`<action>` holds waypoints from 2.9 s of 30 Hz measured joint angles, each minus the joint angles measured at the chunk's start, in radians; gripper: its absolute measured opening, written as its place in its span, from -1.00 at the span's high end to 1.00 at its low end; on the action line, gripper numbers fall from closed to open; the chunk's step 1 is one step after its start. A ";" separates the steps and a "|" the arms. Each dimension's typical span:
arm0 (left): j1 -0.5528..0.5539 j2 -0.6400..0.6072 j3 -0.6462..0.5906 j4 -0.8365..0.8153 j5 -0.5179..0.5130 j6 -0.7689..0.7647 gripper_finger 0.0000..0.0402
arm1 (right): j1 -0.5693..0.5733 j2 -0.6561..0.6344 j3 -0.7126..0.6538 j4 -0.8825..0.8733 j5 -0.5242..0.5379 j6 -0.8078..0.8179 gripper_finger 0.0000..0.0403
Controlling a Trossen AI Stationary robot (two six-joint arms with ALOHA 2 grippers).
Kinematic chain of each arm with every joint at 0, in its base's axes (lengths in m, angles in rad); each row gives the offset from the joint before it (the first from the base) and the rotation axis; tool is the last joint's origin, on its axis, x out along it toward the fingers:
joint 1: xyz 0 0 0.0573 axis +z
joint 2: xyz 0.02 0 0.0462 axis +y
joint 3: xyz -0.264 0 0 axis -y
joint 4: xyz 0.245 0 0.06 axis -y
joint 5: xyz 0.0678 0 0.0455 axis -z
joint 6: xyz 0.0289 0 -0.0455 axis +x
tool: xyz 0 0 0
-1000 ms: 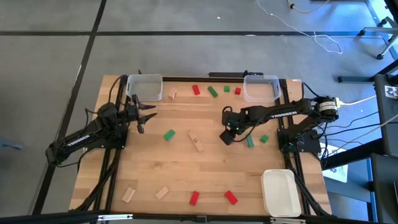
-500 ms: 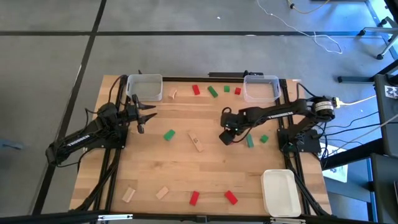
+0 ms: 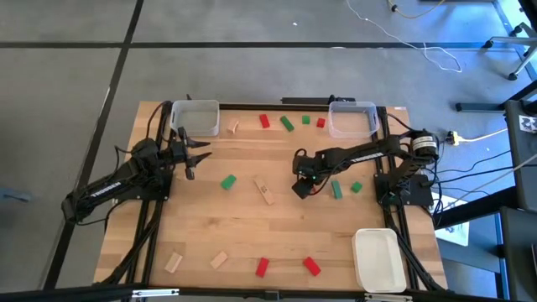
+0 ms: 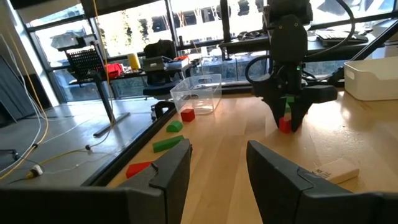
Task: Sort & place blocks by color
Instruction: Put the red block into the transparent bin
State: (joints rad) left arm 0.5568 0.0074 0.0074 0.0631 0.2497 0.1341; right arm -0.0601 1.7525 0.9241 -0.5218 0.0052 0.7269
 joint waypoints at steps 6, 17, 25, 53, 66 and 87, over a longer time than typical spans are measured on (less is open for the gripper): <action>0.000 0.000 0.000 0.000 0.000 0.000 0.25 | 0.000 -0.001 -0.001 -0.007 0.001 -0.027 0.18; 0.000 0.000 0.002 -0.006 -0.026 -0.029 0.25 | -0.002 -0.005 0.000 -0.020 0.000 -0.024 0.53; 0.000 0.001 0.119 -0.138 -0.107 0.013 0.25 | -0.047 -0.025 0.139 -0.202 0.015 -0.094 0.53; 0.000 0.482 0.628 -0.617 -0.222 0.032 0.25 | -0.475 -0.085 0.519 -0.765 0.189 -0.215 0.53; 0.000 0.529 0.667 -0.546 -0.233 0.025 0.25 | -0.795 -0.070 0.430 -0.604 0.149 -0.395 0.53; 0.000 0.529 0.667 -0.543 -0.292 0.033 0.25 | -0.834 -0.070 0.264 -0.396 0.102 -0.418 0.42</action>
State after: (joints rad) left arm 0.5568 0.5369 0.6746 -0.4801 -0.0418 0.1673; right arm -0.8936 1.6825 1.1877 -0.9173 0.1070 0.3092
